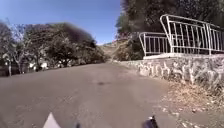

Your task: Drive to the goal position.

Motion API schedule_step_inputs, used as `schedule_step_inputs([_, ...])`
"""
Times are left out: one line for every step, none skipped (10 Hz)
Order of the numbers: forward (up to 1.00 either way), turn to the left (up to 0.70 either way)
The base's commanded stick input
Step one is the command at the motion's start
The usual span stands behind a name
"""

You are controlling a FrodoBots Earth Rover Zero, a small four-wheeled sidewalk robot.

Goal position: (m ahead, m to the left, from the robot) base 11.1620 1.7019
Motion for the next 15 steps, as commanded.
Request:
schedule_step_inputs([0.50,0.00])
schedule_step_inputs([0.50,0.00])
schedule_step_inputs([0.50,0.00])
schedule_step_inputs([0.50,0.00])
schedule_step_inputs([0.50,0.00])
schedule_step_inputs([0.50,0.00])
schedule_step_inputs([0.50,0.00])
schedule_step_inputs([0.50,0.00])
schedule_step_inputs([0.50,0.00])
schedule_step_inputs([0.50,0.00])
schedule_step_inputs([0.50,0.00])
schedule_step_inputs([0.50,0.00])
schedule_step_inputs([0.50,0.00])
schedule_step_inputs([0.50,0.00])
schedule_step_inputs([0.50,0.00])
